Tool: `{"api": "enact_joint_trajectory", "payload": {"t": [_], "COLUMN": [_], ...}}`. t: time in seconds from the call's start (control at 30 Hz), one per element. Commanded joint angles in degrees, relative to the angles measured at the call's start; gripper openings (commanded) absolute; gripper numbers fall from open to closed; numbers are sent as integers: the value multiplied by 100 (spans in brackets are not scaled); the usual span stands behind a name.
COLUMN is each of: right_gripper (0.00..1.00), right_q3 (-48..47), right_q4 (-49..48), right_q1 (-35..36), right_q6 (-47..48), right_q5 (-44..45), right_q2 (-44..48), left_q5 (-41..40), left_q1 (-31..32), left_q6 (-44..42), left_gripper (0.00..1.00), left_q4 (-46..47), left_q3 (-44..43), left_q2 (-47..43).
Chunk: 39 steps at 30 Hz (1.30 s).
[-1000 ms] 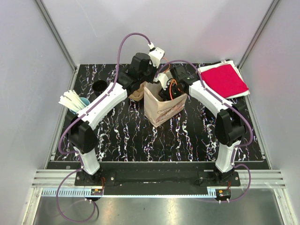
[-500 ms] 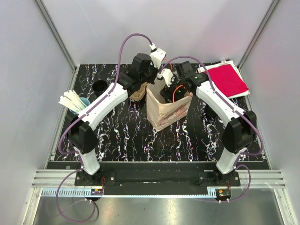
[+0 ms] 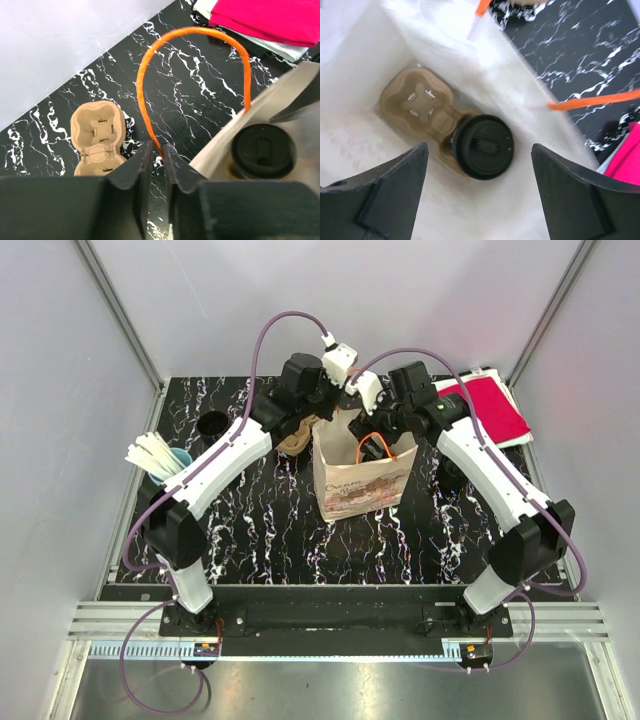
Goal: Pack the takeout coffee
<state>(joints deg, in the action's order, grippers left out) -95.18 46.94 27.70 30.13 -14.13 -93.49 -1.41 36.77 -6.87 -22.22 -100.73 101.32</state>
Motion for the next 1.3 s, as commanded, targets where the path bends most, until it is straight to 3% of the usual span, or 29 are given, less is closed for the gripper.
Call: {"api": "enact_joint_trajectory", "payload": {"t": [0.0, 0.33, 0.5, 0.73, 0.8, 0.9, 1.27], "right_gripper": [89, 89, 89, 91, 92, 93, 95], "right_q3": [-177, -326, -291, -63, 25, 104, 403], "right_q4": [-308, -607, -738, -1020, -1125, -1266, -1600], "right_q1": [16, 16, 7, 16, 7, -63, -766], "right_q6": [-69, -297, -288, -148, -95, -69, -306], "right_q5": [77, 568, 1034, 1702, 1843, 2142, 2160], "right_q2": [446, 788, 982, 1351, 1456, 1553, 1870], "left_q5": [448, 940, 1204, 1222, 1205, 1169, 1125], "left_q1": [5, 49, 84, 128, 137, 181, 295], "left_q6": [-25, -112, -174, -288, -323, -428, -692], "left_gripper": [27, 45, 45, 33, 19, 8, 9], "left_q4": [33, 16, -19, -151, -204, -292, -327], "left_q3": [-96, -333, -474, -1001, -1211, -1449, -1810], "left_q2": [-130, -68, -24, 257, 336, 441, 626]}}
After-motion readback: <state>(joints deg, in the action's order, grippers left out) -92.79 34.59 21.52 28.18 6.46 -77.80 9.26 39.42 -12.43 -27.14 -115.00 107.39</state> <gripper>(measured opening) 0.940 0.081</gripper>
